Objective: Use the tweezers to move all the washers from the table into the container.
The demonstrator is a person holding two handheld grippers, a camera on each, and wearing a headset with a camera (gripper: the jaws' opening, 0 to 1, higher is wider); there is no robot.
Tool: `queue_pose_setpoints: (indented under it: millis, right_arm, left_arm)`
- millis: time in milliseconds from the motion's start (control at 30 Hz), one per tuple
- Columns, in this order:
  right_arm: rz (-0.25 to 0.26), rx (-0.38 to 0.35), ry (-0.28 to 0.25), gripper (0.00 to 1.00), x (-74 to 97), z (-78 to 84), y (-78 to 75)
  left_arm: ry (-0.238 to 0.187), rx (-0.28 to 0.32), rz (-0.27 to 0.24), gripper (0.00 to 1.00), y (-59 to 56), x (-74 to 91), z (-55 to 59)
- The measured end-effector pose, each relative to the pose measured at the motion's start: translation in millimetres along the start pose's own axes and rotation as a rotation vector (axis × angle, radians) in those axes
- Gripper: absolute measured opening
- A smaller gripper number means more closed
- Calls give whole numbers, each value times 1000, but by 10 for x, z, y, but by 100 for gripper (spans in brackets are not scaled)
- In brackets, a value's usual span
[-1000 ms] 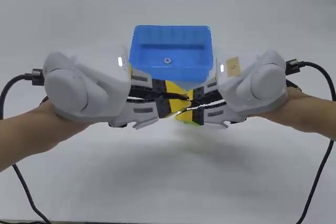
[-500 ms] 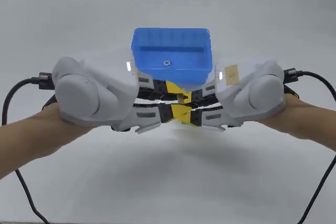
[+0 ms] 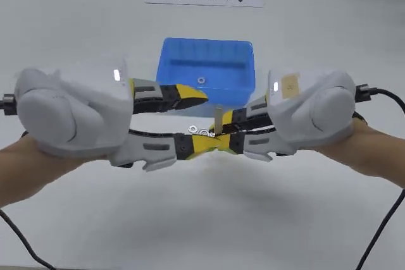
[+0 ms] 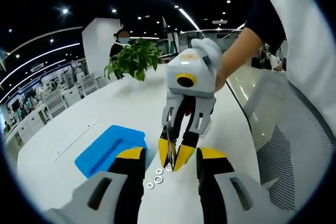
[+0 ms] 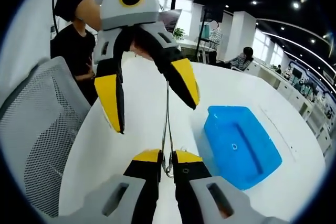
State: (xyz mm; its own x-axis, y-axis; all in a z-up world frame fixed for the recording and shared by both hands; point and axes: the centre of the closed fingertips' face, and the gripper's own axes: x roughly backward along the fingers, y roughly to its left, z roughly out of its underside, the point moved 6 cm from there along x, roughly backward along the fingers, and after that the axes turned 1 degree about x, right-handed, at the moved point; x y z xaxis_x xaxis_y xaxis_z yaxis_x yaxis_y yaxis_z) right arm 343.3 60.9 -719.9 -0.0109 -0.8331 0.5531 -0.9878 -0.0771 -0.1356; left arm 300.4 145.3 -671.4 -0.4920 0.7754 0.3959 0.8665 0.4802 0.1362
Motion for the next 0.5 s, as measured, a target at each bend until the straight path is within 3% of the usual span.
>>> queue_pose_setpoints:
  millis: [267,400,500]
  right_arm:
    - [62,23,-44,9,154,-282,-184]
    - [89,26,-76,9,248,-435,-318]
    - [107,22,-98,9,307,-519,-416]
  left_arm:
    - [-15,60,-55,56,-26,188,64]
    - [-67,109,-125,57,60,273,16]
    - [-128,193,-115,63,76,309,-26]
